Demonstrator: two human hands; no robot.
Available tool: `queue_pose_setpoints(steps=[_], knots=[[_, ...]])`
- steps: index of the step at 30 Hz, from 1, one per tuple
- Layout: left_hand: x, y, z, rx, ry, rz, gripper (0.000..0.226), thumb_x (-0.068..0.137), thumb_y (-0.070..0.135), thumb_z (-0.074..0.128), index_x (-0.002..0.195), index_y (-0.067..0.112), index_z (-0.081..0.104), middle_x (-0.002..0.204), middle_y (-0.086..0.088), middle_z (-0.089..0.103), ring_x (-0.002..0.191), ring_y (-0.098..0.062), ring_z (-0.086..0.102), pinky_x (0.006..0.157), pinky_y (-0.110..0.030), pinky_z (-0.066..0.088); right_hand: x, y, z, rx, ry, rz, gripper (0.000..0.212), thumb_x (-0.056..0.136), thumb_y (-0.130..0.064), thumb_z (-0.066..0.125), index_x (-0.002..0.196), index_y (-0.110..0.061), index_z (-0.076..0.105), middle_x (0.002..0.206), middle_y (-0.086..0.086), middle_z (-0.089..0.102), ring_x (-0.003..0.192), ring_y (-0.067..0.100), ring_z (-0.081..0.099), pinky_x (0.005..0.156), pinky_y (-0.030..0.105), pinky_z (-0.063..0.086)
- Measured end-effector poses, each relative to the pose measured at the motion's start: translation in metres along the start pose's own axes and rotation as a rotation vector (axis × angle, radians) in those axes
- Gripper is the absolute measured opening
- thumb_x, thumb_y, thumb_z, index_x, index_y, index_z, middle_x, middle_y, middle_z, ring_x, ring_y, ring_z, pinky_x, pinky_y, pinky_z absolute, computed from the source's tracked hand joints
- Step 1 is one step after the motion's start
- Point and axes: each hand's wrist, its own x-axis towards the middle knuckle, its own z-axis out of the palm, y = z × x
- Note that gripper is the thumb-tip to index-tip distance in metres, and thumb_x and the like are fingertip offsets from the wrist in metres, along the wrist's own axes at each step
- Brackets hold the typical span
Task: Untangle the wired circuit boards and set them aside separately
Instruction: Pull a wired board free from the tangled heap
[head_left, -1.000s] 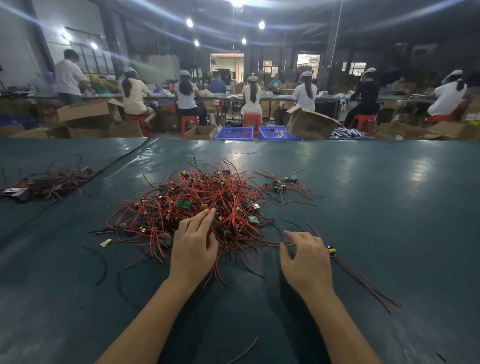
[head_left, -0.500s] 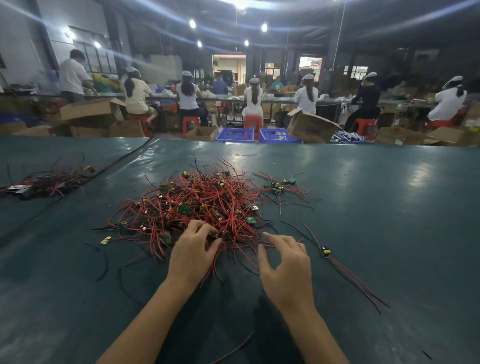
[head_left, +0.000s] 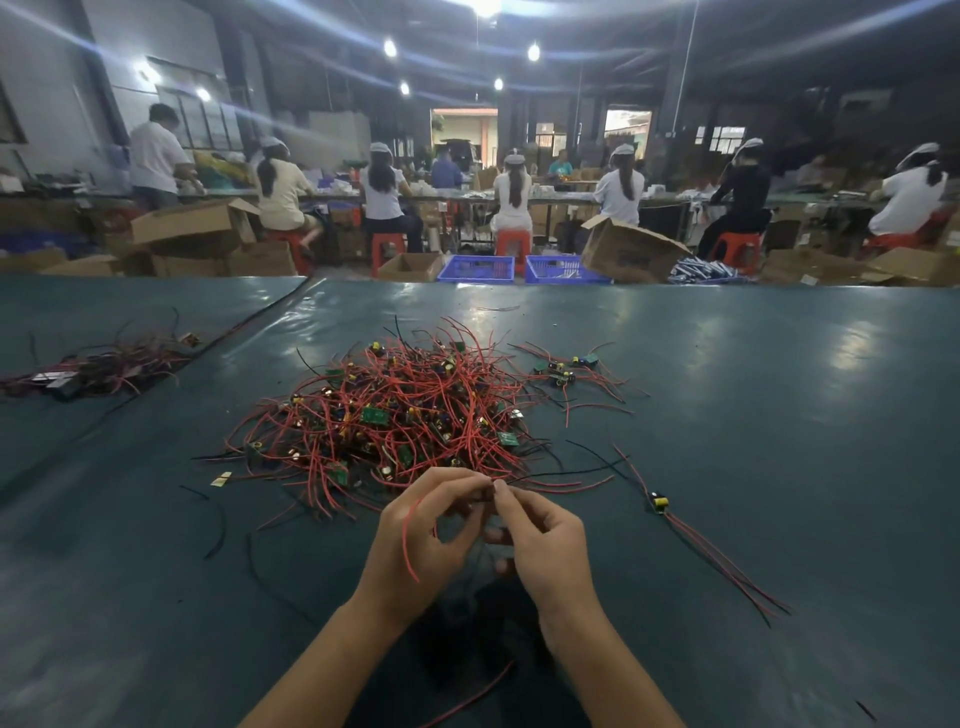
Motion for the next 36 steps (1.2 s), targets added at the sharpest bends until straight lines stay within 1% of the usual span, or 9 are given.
queue_pose_setpoints(steps=[7, 13, 19, 22, 24, 26, 29, 32, 36], knots=[[0.0, 0.002, 0.002, -0.041, 0.009, 0.012, 0.03, 0.081, -0.002, 0.069, 0.11, 0.006, 0.071, 0.111, 0.001, 0.068, 0.105, -0.005, 0.064, 0.086, -0.021, 0.053, 0.008, 0.0, 0.0, 0.205, 0.03, 0.167, 0.017, 0.084, -0.034, 0.075, 0.079, -0.017, 0.077, 0.087, 0.009, 0.077, 0.079, 0.022, 0.074, 0.07, 0.038, 0.053], [0.004, -0.001, -0.002, -0.049, 0.126, -0.063, 0.025, 0.083, -0.006, 0.065, 0.103, 0.007, 0.073, 0.102, 0.003, 0.069, 0.086, -0.004, 0.068, 0.073, -0.021, 0.056, 0.013, -0.002, -0.002, 0.23, 0.198, 0.017, 0.013, 0.086, -0.029, 0.073, 0.078, -0.02, 0.072, 0.07, -0.009, 0.07, 0.061, 0.007, 0.063, 0.05, 0.024, 0.048], [0.01, -0.011, -0.008, -0.319, 0.368, -0.613, 0.027, 0.093, -0.003, 0.055, 0.105, 0.016, 0.071, 0.082, 0.002, 0.074, 0.067, -0.015, 0.071, 0.063, -0.022, 0.058, 0.008, -0.005, -0.002, 0.178, 0.267, -0.23, 0.013, 0.092, -0.021, 0.067, 0.083, -0.012, 0.065, 0.061, -0.01, 0.064, 0.05, 0.006, 0.056, 0.042, 0.018, 0.044], [0.012, -0.019, -0.012, -0.403, 0.299, -0.803, 0.04, 0.094, -0.003, 0.053, 0.115, 0.027, 0.066, 0.11, 0.014, 0.069, 0.075, -0.009, 0.072, 0.061, -0.019, 0.057, 0.006, -0.003, 0.001, 0.143, 0.287, -0.322, 0.01, 0.094, -0.02, 0.064, 0.087, -0.013, 0.063, 0.064, -0.011, 0.064, 0.051, 0.007, 0.056, 0.042, 0.019, 0.044], [0.009, -0.016, -0.015, -0.184, 0.124, -0.728, 0.049, 0.091, -0.004, 0.054, 0.125, 0.03, 0.06, 0.137, 0.015, 0.047, 0.08, 0.004, 0.067, 0.061, -0.016, 0.053, 0.007, -0.002, 0.0, 0.164, 0.3, -0.335, 0.007, 0.094, -0.019, 0.064, 0.089, -0.014, 0.062, 0.071, -0.014, 0.065, 0.051, 0.008, 0.056, 0.041, 0.02, 0.044], [0.007, -0.013, -0.015, 0.12, 0.019, -0.537, 0.05, 0.09, -0.004, 0.053, 0.13, 0.026, 0.059, 0.145, 0.006, 0.042, 0.1, 0.007, 0.059, 0.084, -0.023, 0.052, 0.01, 0.0, -0.002, 0.196, 0.32, -0.313, 0.005, 0.093, -0.016, 0.065, 0.091, -0.015, 0.061, 0.073, -0.015, 0.065, 0.049, 0.008, 0.056, 0.04, 0.02, 0.043], [0.003, -0.013, -0.013, 0.34, -0.107, -0.488, 0.049, 0.089, -0.003, 0.051, 0.129, 0.025, 0.059, 0.144, -0.004, 0.049, 0.132, -0.027, 0.046, 0.114, -0.048, 0.028, 0.014, 0.003, -0.007, 0.238, 0.354, -0.24, 0.004, 0.094, -0.016, 0.064, 0.094, -0.015, 0.059, 0.069, -0.013, 0.065, 0.049, 0.007, 0.058, 0.039, 0.02, 0.043], [0.006, -0.007, -0.014, 0.458, -0.056, -0.436, 0.036, 0.089, 0.002, 0.053, 0.121, 0.015, 0.065, 0.134, -0.004, 0.057, 0.129, -0.029, 0.048, 0.109, -0.045, 0.034, 0.019, 0.004, -0.013, 0.27, 0.396, -0.164, 0.005, 0.094, -0.018, 0.065, 0.094, -0.016, 0.061, 0.071, -0.012, 0.067, 0.05, 0.007, 0.06, 0.039, 0.021, 0.044], [0.016, 0.009, -0.02, 0.233, 0.235, -0.068, 0.015, 0.088, 0.015, 0.05, 0.091, 0.01, 0.064, 0.094, 0.001, 0.063, 0.091, -0.015, 0.056, 0.083, -0.024, 0.042, 0.025, 0.004, -0.018, 0.262, 0.415, -0.093, 0.004, 0.093, -0.016, 0.066, 0.09, -0.016, 0.064, 0.079, -0.005, 0.068, 0.05, 0.005, 0.061, 0.038, 0.021, 0.044]])
